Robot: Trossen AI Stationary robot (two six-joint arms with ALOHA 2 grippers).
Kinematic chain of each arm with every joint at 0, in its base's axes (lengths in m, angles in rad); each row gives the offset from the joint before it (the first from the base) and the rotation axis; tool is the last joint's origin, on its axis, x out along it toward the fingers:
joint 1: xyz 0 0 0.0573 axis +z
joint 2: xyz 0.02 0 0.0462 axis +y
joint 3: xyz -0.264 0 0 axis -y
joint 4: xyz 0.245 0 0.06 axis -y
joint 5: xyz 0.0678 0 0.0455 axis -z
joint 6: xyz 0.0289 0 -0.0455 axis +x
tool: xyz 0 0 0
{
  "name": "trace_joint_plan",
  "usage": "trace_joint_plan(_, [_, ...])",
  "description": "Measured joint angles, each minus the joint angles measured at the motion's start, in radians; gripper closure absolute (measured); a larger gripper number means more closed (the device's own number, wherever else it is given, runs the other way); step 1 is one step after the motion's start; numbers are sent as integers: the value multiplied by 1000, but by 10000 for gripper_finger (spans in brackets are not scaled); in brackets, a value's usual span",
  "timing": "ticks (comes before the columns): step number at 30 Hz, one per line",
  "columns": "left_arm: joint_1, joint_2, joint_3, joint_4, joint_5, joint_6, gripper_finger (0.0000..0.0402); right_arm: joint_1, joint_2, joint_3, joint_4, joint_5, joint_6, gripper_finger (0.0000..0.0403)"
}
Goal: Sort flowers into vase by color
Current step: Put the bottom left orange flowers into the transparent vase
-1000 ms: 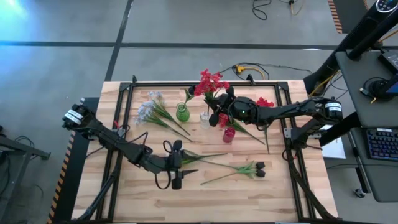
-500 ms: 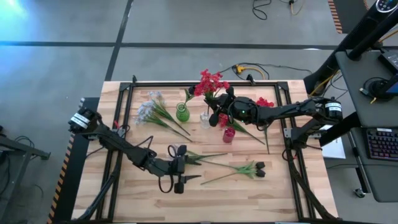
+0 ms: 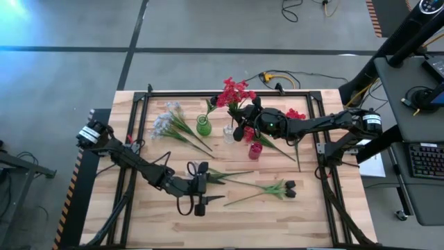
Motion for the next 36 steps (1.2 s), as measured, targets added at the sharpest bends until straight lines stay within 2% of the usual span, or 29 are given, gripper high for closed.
trace_joint_plan(9, [0,-40,0,-64,-5,0,209,0,0,0,0,0,8,369])
trace_joint_plan(19, [0,-114,0,-177,-80,-14,209,0,0,0,10,8,14,369])
trace_joint_plan(36, [-1,-139,0,-227,-81,-27,209,0,0,0,8,9,52,369])
